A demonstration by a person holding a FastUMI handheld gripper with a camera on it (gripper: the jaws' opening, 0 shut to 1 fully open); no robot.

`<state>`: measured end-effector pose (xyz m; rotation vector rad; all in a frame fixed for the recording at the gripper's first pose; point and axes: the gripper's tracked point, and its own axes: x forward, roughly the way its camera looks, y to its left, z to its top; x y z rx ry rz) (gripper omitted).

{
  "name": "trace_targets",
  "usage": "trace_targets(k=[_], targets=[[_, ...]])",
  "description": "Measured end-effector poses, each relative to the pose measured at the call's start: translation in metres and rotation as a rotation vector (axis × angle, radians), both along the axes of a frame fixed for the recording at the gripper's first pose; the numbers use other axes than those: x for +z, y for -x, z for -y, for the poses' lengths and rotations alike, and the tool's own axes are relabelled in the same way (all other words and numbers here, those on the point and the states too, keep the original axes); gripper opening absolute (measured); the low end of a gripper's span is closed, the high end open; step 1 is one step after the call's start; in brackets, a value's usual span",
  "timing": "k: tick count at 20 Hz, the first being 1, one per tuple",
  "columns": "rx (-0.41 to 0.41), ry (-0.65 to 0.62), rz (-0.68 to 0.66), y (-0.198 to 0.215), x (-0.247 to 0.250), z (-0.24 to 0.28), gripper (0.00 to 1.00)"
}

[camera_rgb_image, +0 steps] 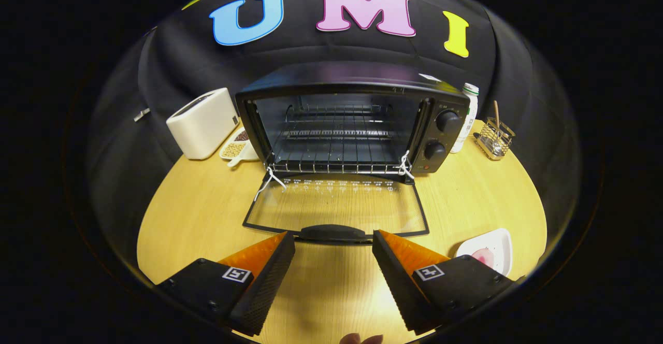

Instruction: Open the toaster oven, put the food inside, and close the toaster oven door.

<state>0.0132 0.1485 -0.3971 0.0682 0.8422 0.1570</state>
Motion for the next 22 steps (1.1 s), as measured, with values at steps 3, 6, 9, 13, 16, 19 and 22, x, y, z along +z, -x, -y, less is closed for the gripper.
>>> trace_targets(k=[3,6,9,13,16,19,22], targets=[[0.020,-0.077,-0.033,0.009,0.027,0.023,0.99],[0.012,-0.101,-0.044,0.015,0.047,0.065,1.00],[0.011,-0.076,-0.088,0.025,0.052,0.118,1.00],[-0.020,-0.049,-0.176,0.030,0.044,0.192,1.00],[-0.035,-0.023,-0.260,0.031,0.026,0.246,1.00],[-0.033,-0.021,-0.384,0.041,-0.002,0.279,1.00],[-0.011,0.010,-0.503,0.052,-0.036,0.303,0.99]])
